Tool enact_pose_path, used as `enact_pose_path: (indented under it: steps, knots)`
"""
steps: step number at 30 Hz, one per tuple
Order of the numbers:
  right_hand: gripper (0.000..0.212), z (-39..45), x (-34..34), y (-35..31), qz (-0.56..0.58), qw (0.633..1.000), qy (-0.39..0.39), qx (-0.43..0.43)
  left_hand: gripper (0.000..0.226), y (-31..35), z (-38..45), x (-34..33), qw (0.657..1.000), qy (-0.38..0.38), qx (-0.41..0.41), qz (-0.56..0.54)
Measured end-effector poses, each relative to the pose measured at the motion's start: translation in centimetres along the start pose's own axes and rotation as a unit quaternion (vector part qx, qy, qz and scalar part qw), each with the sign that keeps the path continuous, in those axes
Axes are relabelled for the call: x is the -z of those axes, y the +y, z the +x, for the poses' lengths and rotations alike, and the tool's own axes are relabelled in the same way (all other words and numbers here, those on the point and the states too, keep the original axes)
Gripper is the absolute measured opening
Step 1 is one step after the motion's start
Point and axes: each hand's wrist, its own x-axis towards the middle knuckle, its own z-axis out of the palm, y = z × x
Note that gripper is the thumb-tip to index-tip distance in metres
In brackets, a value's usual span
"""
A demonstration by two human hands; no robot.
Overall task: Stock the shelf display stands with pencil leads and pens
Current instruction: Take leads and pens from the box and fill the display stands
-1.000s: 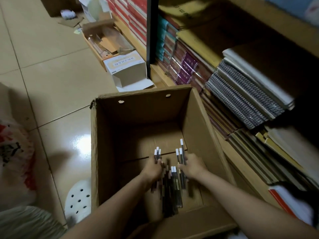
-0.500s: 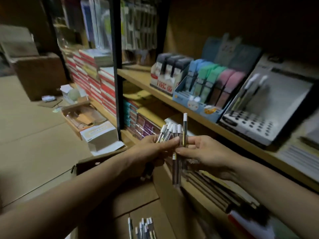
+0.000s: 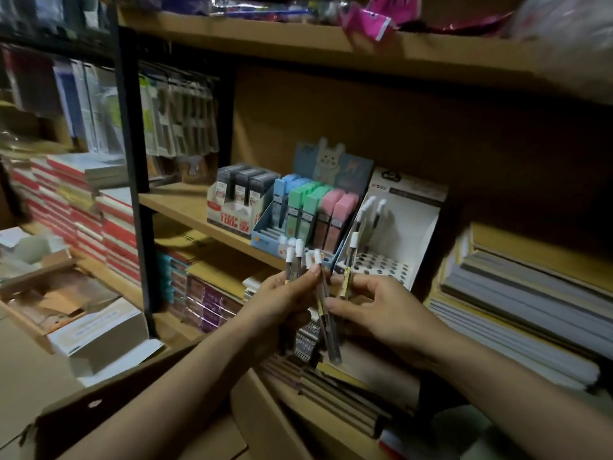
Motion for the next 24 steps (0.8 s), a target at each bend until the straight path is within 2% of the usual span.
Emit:
enact_pose_path:
  steps: [3,5,8,10,13,15,24]
  knots:
    - [0.093,-0.1,1.0,-0.7,-0.001,0.997,0.058,0.055,0.034,0.3,1.0,-0.7,0.998,0.002,0.025,-0.062]
    - [0.107,0.0,1.9,-1.2,-0.029,0.991,0.082,0.101,0.032,0.6,1.7,-0.9,0.994,-0.001,0.037,-0.102]
    - [0.108,0.4,3.6,-2.0,-0.067,0.981,0.118,0.142,0.031,1.1,2.5,-1.3,0.992,-0.003,0.037,-0.117]
    - [0.108,1.3,5.0,-2.4,-0.101,0.967,0.170,0.163,0.030,1.2,3.2,-1.3,0.994,0.011,0.035,-0.107]
    - [0.107,3.2,7.0,-2.9,-0.187,0.921,0.266,0.213,0.034,1.2,4.0,-1.3,0.996,0.040,0.024,-0.076]
    - [0.104,4.6,7.6,-2.7,-0.222,0.898,0.299,0.234,0.037,1.0,4.4,-1.3,0.996,0.052,0.019,-0.064]
    - [0.098,8.9,6.2,1.0,-0.193,0.892,0.343,0.223,0.029,0.1,4.5,-1.0,0.997,0.059,-0.038,0.045]
